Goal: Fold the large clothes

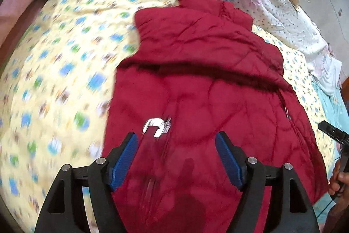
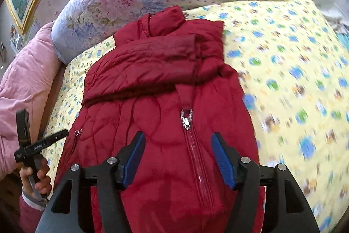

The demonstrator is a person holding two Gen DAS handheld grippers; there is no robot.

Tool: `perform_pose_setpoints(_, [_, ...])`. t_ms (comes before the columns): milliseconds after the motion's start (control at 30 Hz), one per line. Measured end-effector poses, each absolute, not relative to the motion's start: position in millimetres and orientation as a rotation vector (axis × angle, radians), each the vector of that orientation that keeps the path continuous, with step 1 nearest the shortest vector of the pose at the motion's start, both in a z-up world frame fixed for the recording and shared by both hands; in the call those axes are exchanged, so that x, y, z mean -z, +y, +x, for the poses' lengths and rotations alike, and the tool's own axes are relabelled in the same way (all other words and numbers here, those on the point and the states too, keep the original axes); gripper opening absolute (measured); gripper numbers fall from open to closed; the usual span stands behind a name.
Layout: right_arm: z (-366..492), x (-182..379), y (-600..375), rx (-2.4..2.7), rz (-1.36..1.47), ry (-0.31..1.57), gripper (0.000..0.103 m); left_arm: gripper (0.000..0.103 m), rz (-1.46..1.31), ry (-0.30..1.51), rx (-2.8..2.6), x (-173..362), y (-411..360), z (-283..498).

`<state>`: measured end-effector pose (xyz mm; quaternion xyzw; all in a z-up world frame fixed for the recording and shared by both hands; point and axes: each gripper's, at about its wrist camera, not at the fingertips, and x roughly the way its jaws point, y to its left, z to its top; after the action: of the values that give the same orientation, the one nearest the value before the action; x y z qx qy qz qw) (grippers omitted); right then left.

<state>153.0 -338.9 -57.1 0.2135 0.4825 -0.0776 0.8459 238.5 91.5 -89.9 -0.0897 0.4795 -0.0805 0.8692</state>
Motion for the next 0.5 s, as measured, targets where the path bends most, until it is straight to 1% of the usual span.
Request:
perform_pose_setpoints(133, [124, 57, -338, 0.204, 0.437, 1.025, 0.070, 0.074, -0.244, 1.000, 0.128, 82, 115, 200])
perform_pose_setpoints(200, [112, 58, -337, 0.226, 0.418, 1.033, 0.074, 0.075, -0.271, 0.994, 0.116, 78, 125, 185])
perform_pose_setpoints(267, [102, 59, -336, 0.255, 0.390, 1.046, 0.081, 0.077, -0.290, 0.993, 0.107, 75, 132, 175])
perform_pose_setpoints(500, [76, 66, -340, 0.282, 0.412, 1.071, 0.082, 0.078, -0.279, 1.018, 0.091, 77, 140, 145])
